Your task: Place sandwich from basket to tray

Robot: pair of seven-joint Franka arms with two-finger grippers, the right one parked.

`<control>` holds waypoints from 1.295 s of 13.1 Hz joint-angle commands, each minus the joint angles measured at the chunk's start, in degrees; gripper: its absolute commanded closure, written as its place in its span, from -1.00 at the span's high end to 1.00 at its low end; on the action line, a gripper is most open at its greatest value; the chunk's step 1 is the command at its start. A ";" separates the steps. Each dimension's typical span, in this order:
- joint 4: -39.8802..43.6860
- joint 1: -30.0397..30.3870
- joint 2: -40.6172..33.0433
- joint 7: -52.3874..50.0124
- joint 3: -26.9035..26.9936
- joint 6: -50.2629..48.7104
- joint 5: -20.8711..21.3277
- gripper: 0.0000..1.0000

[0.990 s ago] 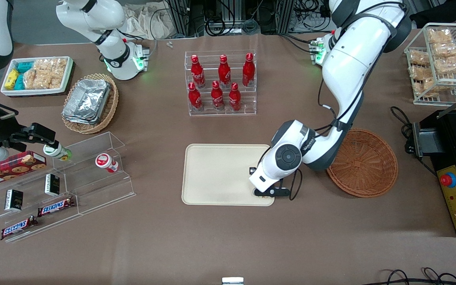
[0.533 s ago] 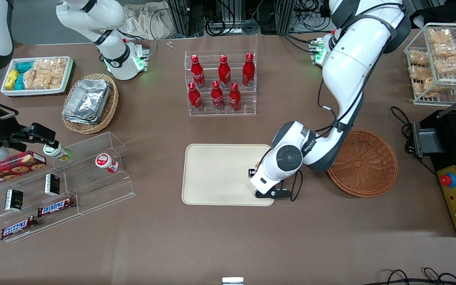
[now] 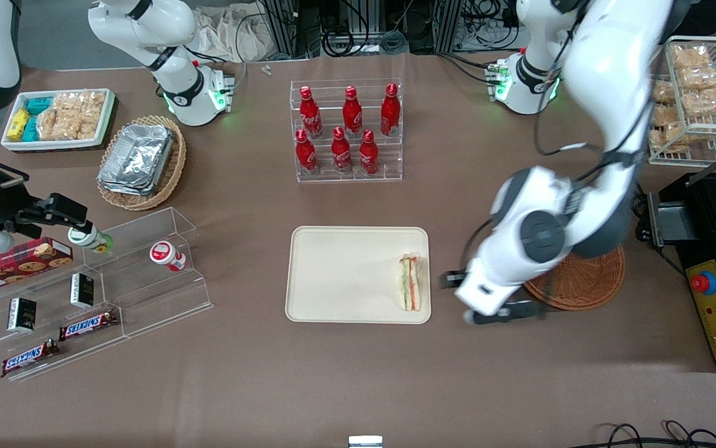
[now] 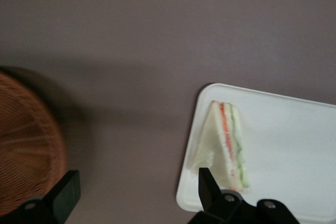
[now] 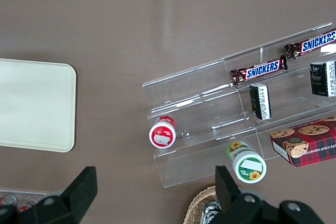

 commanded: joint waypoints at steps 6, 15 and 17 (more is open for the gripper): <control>-20.78 16.24 -26.82 9.72 -0.35 -3.81 -4.20 1.00; -20.53 13.75 -28.50 27.50 11.81 -8.38 -4.74 0.99; -18.61 10.63 -27.81 27.59 15.29 -9.78 -4.83 1.00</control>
